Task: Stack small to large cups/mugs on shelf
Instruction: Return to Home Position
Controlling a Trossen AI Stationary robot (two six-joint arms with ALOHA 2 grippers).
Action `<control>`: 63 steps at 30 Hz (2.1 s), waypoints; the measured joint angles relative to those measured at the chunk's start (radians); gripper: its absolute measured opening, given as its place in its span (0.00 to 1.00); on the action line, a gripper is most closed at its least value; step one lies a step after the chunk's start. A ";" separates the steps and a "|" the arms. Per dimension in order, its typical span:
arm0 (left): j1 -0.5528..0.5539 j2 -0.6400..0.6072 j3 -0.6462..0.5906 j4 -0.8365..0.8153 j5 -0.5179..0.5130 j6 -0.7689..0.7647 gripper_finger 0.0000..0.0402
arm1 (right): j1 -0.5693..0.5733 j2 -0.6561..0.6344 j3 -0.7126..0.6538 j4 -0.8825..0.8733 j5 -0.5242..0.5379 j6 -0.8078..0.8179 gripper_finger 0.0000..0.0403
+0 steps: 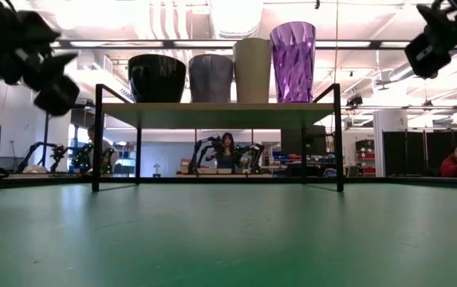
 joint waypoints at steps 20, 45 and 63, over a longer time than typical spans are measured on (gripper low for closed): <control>0.000 0.161 0.000 -0.014 -0.003 0.001 0.29 | -0.001 -0.090 -0.120 -0.054 0.008 -0.074 0.45; 0.000 0.183 -0.001 -0.011 -0.002 0.001 0.29 | -0.001 -0.074 -0.119 -0.056 0.008 -0.074 0.45; 0.000 0.183 -0.002 -0.011 -0.002 0.001 0.29 | -0.001 -0.074 -0.119 -0.056 0.008 -0.074 0.45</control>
